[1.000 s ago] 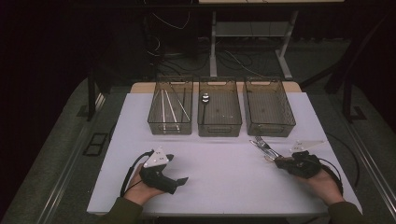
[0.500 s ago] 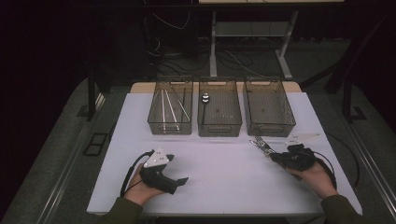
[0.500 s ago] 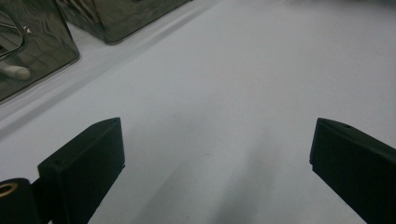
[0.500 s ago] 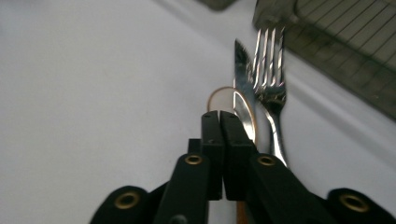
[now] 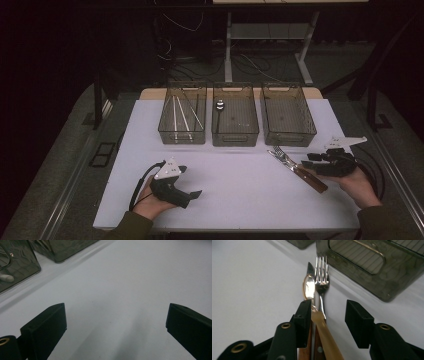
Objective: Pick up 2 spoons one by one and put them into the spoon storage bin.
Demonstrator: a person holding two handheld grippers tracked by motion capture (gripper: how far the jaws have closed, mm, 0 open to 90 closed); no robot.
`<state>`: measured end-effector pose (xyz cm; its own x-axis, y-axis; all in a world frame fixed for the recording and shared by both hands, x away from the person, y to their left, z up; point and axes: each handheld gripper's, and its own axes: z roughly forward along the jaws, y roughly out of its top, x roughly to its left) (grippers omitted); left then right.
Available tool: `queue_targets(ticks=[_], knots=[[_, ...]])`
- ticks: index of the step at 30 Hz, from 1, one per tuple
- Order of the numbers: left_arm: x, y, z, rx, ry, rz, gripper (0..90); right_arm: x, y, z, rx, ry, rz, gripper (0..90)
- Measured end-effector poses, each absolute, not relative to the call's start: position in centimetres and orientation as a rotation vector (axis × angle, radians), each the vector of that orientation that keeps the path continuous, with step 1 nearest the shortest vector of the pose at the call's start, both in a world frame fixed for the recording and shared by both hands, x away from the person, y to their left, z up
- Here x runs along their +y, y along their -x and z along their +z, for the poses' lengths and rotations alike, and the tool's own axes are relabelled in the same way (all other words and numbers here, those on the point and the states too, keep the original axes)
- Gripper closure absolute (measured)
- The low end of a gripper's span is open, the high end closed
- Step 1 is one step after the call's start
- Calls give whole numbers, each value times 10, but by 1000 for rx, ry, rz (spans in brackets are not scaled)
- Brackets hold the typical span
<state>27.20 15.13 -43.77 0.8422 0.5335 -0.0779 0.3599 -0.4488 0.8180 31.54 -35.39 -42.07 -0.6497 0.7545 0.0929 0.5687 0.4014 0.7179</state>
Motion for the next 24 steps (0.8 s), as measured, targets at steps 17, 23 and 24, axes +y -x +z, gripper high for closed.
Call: queue_targets(ticks=[17,23,24], knots=[[150,-272,-439,648,-2094,229,18,-367,-319,-444,2601,-1168,1051,659],[150,-272,-438,650,-2091,229,19,-371,-319,-440,2593,-1142,1092,760],[150,-272,-438,649,-2091,229,18,-372,-318,-440,2589,-1146,1096,761]])
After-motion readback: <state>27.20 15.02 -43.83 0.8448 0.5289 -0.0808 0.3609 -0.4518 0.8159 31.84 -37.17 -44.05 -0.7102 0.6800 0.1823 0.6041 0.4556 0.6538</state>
